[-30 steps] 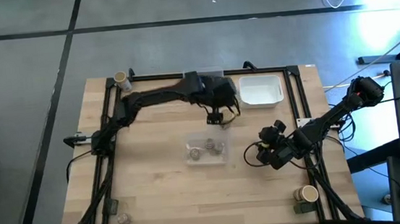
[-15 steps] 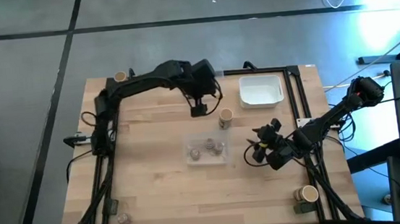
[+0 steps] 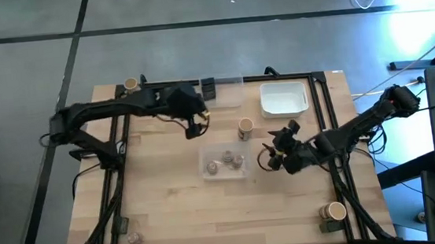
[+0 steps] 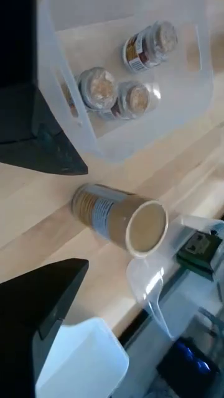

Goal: Sort spices by type
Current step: Put the bottom left brown seasoning bottle into the white bin

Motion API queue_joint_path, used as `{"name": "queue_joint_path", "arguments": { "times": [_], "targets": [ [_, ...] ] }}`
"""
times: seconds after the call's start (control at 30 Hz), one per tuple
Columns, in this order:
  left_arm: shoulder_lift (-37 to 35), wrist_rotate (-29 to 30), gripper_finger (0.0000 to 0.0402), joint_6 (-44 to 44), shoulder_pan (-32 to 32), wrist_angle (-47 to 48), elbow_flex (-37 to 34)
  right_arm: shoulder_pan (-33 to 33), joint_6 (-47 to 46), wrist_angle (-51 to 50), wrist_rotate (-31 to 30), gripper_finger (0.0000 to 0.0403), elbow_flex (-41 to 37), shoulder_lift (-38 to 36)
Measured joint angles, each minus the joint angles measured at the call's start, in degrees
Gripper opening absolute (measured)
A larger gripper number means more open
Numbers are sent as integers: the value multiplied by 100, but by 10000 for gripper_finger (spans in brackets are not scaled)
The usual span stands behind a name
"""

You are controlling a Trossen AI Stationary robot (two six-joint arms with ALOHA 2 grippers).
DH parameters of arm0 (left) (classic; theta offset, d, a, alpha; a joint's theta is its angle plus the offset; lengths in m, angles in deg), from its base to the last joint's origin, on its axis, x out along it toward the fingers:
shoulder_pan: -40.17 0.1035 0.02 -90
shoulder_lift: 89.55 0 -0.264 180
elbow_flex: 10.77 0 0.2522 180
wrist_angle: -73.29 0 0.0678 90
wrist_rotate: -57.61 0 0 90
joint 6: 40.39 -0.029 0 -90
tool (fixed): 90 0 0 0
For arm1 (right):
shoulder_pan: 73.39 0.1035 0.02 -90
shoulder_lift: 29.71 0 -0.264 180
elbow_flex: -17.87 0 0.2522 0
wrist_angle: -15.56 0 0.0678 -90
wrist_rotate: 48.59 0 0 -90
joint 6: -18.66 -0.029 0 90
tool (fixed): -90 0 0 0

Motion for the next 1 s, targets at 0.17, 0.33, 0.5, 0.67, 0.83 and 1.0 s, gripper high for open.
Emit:
{"name": "queue_joint_path", "arguments": {
  "times": [0.17,0.33,0.5,0.67,0.83,1.0],
  "targets": [
    [-674,1,379,104,-62,-829,-1119,-837,909,307,905,232,145,0],
    [-1012,3,379,208,-60,-1180,-1830,-1582,1866,700,1781,232,412,0],
    [-1051,3,379,206,-61,-1389,-2183,-2164,2420,1016,2312,232,581,0],
    [-1036,3,379,126,-64,-1672,-2399,-2559,2577,1502,2021,232,592,0],
    [-1034,5,379,3,-59,-2057,-2589,-2893,2704,1780,2303,232,590,0],
    [-1034,3,379,-87,-59,-2084,-2622,-3177,2644,1927,3019,261,591,1]
  ]
}}
